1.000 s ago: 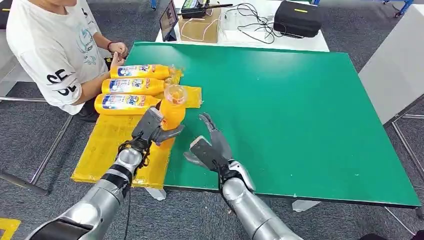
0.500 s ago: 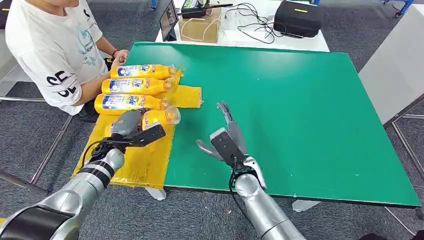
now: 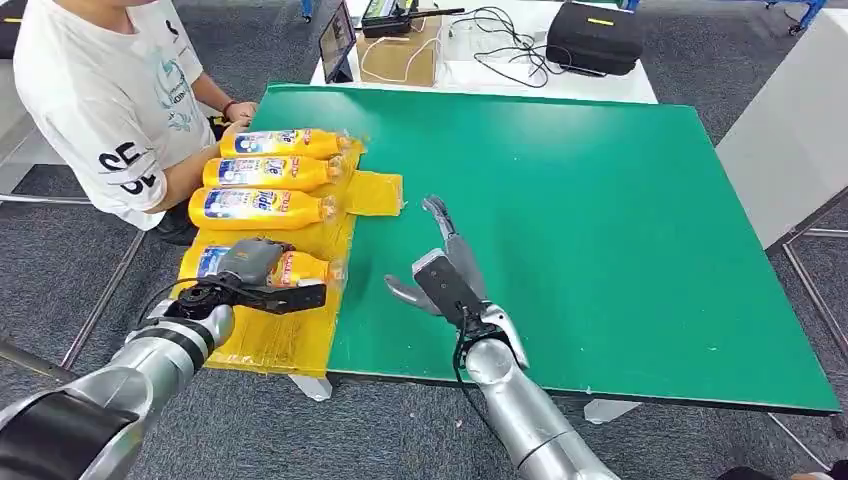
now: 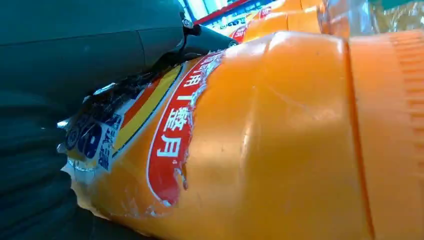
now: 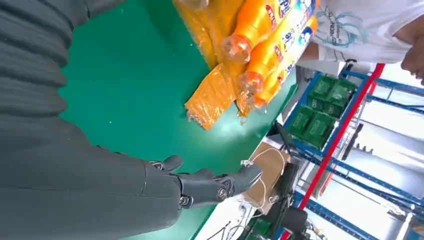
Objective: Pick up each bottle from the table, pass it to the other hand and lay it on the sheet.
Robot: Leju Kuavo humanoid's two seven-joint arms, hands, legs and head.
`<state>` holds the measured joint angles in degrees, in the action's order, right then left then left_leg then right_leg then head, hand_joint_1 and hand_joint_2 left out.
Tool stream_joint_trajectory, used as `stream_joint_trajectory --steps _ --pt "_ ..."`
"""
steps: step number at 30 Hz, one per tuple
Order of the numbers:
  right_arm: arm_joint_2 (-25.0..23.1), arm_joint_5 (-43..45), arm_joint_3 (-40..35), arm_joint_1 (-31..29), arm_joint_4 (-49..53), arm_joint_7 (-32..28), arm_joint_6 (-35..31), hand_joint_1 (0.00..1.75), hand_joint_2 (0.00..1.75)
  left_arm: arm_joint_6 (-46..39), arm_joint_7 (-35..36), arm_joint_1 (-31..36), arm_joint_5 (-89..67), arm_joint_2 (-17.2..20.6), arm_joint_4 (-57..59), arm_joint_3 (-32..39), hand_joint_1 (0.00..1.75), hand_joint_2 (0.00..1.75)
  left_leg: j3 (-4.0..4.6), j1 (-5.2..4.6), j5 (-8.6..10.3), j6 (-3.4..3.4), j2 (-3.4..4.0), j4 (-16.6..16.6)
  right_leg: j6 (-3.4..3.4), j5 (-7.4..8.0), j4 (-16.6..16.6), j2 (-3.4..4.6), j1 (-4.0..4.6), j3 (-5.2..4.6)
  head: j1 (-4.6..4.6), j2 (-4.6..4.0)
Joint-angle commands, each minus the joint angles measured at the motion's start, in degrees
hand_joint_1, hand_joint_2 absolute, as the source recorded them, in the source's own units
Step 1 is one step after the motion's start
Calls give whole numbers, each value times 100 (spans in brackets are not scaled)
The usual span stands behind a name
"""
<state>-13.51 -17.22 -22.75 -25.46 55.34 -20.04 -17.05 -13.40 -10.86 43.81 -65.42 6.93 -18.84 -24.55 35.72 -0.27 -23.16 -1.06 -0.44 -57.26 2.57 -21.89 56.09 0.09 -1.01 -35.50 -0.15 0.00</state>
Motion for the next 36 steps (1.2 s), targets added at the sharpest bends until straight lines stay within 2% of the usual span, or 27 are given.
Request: stream_joint_trajectory --steps 1,4,5,6,20,27,30,32,33,34,36 --pt "-4 44 -131 -305 -483 -10 41 0 175 188 292 54 -272 162 579 -604 175 175 -23 2 -7 6 19 4 -7 -2 -4 16 3 17 2 0" --pt "-12 44 -143 -312 -494 -14 47 0 175 225 383 57 -339 161 592 -636 175 175 -40 7 -15 10 28 2 -14 -7 -3 21 9 31 4 0" --pt "-22 45 -149 -313 -495 -12 45 0 175 208 431 55 -348 158 586 -621 51 175 -37 6 -11 9 24 2 -11 -5 -2 17 7 29 2 0" --pt "-27 44 -159 -307 -501 -5 44 0 175 146 453 30 -274 138 569 -505 0 175 -33 2 -6 7 20 3 -8 -2 -1 15 3 25 2 2" --pt "-67 144 -117 -219 -552 -37 24 0 175 21 300 -71 -159 44 533 -257 0 175 -49 5 -4 13 22 7 -10 -2 -3 14 6 41 2 2" --pt "-35 190 -98 -193 -568 -70 7 0 175 -188 -610 -271 428 61 353 340 0 175 -47 3 -2 12 19 8 -8 -2 -3 11 3 39 2 0" --pt "-35 190 -98 -193 -568 -70 7 0 175 -188 -610 -271 428 61 353 340 0 175 -47 3 -2 12 19 8 -8 -2 -3 11 3 39 2 0" --pt "-21 200 -91 -182 -567 -76 2 0 175 -328 -878 -345 572 81 305 472 0 175 -53 5 -5 14 23 9 -11 -3 -6 14 6 45 2 0" --pt "-4 277 -49 -126 -550 -182 -32 0 175 -1162 -1885 -654 1188 75 57 1096 0 175 -48 1 -2 11 19 10 -7 -2 -4 12 1 40 0 0" --pt "6 292 -45 -104 -531 -209 -46 0 175 -1104 -2459 -766 1602 24 -89 1415 0 175 -57 5 -7 14 24 11 -10 -5 -8 17 6 50 2 0" --pt "32 325 -31 -84 -500 -225 -31 0 175 -969 -2827 -889 1843 31 -216 1598 0 175 -52 6 -7 13 15 8 -11 -8 -8 8 6 47 2 0"
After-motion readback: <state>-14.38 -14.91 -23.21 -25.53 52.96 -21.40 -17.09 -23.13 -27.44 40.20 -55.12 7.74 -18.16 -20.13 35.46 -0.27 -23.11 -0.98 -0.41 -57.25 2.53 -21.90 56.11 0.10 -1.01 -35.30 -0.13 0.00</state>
